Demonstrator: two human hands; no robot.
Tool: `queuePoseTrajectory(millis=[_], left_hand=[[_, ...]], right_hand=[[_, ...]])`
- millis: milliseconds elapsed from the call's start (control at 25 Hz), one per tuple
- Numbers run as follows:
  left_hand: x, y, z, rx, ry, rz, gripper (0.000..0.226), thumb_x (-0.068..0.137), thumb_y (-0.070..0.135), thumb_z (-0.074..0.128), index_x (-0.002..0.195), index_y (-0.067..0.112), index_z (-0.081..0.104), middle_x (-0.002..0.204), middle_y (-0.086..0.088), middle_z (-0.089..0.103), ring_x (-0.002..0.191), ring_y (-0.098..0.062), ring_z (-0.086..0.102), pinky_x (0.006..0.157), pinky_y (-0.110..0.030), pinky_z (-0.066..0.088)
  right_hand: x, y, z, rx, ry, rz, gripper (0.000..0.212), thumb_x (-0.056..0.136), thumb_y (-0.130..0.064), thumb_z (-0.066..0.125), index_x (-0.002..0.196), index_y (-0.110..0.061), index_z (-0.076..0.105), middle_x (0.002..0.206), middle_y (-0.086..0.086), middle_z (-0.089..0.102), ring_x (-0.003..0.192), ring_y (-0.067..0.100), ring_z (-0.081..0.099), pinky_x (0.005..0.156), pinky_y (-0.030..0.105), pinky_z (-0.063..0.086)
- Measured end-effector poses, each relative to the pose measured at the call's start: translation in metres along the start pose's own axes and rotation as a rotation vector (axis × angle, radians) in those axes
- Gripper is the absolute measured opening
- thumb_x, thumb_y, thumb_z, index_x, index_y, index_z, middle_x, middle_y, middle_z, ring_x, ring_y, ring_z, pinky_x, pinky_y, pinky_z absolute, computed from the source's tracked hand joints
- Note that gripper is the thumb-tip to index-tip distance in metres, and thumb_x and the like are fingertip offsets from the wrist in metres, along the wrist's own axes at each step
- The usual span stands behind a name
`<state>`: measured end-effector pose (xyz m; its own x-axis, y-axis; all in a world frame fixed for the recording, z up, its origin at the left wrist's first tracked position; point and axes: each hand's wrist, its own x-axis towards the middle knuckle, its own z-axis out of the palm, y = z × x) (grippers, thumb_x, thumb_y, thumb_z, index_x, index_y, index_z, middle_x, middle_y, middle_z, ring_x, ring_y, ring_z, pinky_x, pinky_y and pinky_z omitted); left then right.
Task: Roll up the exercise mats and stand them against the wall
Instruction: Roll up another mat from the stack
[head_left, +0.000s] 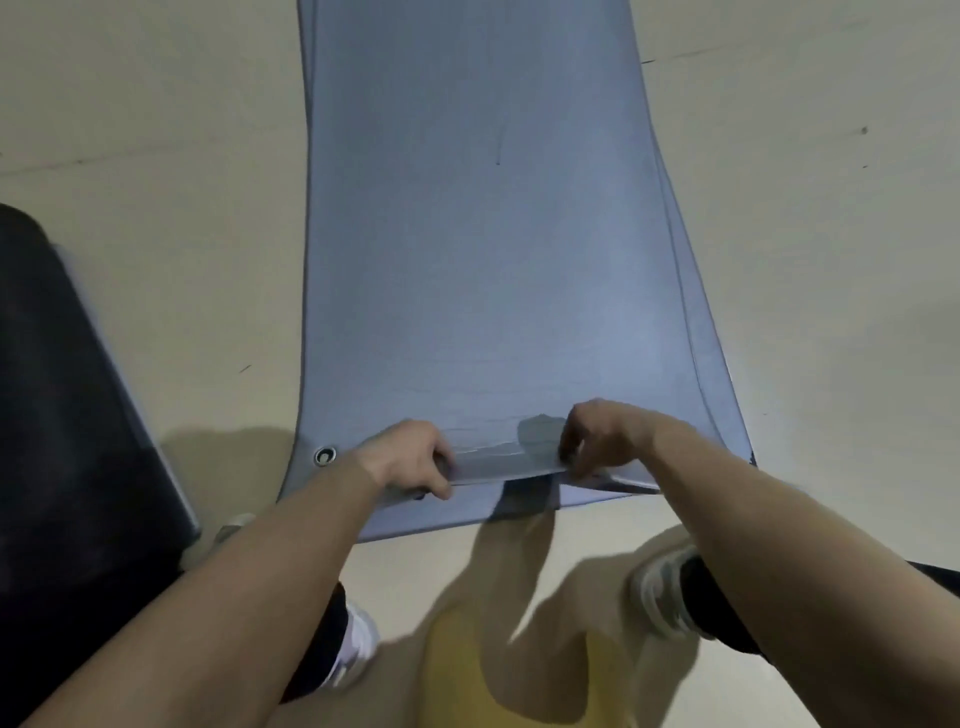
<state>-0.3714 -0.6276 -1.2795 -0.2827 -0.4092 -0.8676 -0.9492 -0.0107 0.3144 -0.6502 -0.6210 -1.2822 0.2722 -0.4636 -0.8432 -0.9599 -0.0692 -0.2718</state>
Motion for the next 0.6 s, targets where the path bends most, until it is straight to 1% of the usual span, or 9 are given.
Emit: queuePoseTrajectory(millis=[40, 80, 160, 240, 280, 360, 440, 520, 600], left_hand=[[-0.005, -0.004, -0.01, -0.138, 0.037, -0.011, 0.027, 0.074, 0.026, 0.087, 0.1, 0.021, 0.08, 0.096, -0.01, 0.078, 0.093, -0.03, 0.073, 0.08, -0.03, 0.056], [-0.008, -0.008, -0.016, -0.209, 0.144, -0.012, 0.013, 0.077, 0.027, 0.086, 0.088, 0.024, 0.079, 0.087, -0.004, 0.078, 0.087, -0.029, 0.073, 0.08, -0.032, 0.057], [-0.01, -0.009, -0.015, -0.066, 0.479, -0.027, 0.013, 0.083, 0.038, 0.081, 0.09, 0.03, 0.072, 0.091, 0.008, 0.07, 0.087, -0.019, 0.064, 0.079, -0.034, 0.053], [0.004, -0.008, 0.001, 0.175, 0.863, 0.009, 0.02, 0.086, 0.036, 0.077, 0.096, 0.023, 0.066, 0.095, 0.003, 0.063, 0.089, -0.024, 0.058, 0.068, -0.037, 0.047], [0.014, -0.006, 0.009, 0.225, 0.95, 0.034, 0.018, 0.087, 0.03, 0.077, 0.094, 0.019, 0.065, 0.092, -0.002, 0.061, 0.086, -0.028, 0.058, 0.061, -0.038, 0.046], [0.035, -0.007, 0.022, 0.289, 1.024, 0.033, 0.014, 0.085, 0.022, 0.079, 0.088, 0.015, 0.067, 0.089, -0.005, 0.06, 0.08, -0.031, 0.058, 0.054, -0.038, 0.047], [0.048, -0.019, 0.031, 0.307, 1.066, 0.045, 0.019, 0.077, 0.02, 0.086, 0.09, 0.016, 0.072, 0.094, -0.005, 0.063, 0.082, -0.03, 0.059, 0.055, -0.039, 0.048], [0.047, -0.032, 0.051, 0.338, 0.982, 0.102, 0.046, 0.076, 0.033, 0.086, 0.115, 0.015, 0.07, 0.113, -0.007, 0.063, 0.098, -0.03, 0.058, 0.074, -0.041, 0.054], [0.045, -0.041, 0.065, 0.392, 0.802, 0.108, 0.083, 0.072, 0.05, 0.083, 0.141, 0.013, 0.054, 0.136, -0.013, 0.053, 0.12, -0.032, 0.051, 0.098, -0.043, 0.05]], right_hand=[[-0.005, -0.002, -0.015, 0.048, 0.051, 0.017, 0.029, 0.082, -0.032, 0.079, 0.111, -0.03, 0.077, 0.121, 0.0, 0.073, 0.108, 0.023, 0.066, 0.092, 0.035, 0.055], [-0.009, -0.006, -0.024, 0.04, 0.149, 0.037, 0.022, 0.085, -0.03, 0.075, 0.107, -0.032, 0.076, 0.116, -0.002, 0.073, 0.106, 0.024, 0.066, 0.086, 0.034, 0.054], [-0.011, -0.014, -0.03, -0.065, 0.407, 0.081, 0.016, 0.091, -0.028, 0.068, 0.107, -0.031, 0.068, 0.112, -0.001, 0.068, 0.104, 0.027, 0.064, 0.075, 0.033, 0.045], [-0.003, -0.021, -0.02, -0.215, 0.617, 0.12, 0.015, 0.094, -0.02, 0.065, 0.109, -0.023, 0.064, 0.111, 0.003, 0.062, 0.102, 0.029, 0.058, 0.074, 0.034, 0.036], [0.003, -0.023, -0.013, -0.29, 0.666, 0.135, 0.016, 0.094, -0.015, 0.063, 0.109, -0.021, 0.065, 0.109, 0.003, 0.062, 0.101, 0.029, 0.057, 0.077, 0.034, 0.036], [0.015, -0.024, 0.003, -0.363, 0.713, 0.182, 0.019, 0.095, -0.011, 0.056, 0.107, -0.02, 0.068, 0.106, 0.003, 0.063, 0.1, 0.029, 0.058, 0.091, 0.036, 0.038], [0.026, -0.021, 0.027, -0.374, 0.792, 0.175, 0.023, 0.096, -0.02, 0.048, 0.102, -0.016, 0.071, 0.103, 0.004, 0.065, 0.099, 0.031, 0.059, 0.103, 0.042, 0.036], [0.03, -0.013, 0.056, -0.336, 0.802, 0.143, 0.042, 0.094, -0.041, 0.051, 0.112, -0.008, 0.07, 0.113, 0.01, 0.066, 0.109, 0.036, 0.059, 0.11, 0.05, 0.033], [0.037, -0.003, 0.077, -0.363, 0.676, 0.131, 0.065, 0.088, -0.038, 0.063, 0.141, 0.0, 0.057, 0.142, 0.018, 0.057, 0.136, 0.042, 0.049, 0.118, 0.058, 0.027]])
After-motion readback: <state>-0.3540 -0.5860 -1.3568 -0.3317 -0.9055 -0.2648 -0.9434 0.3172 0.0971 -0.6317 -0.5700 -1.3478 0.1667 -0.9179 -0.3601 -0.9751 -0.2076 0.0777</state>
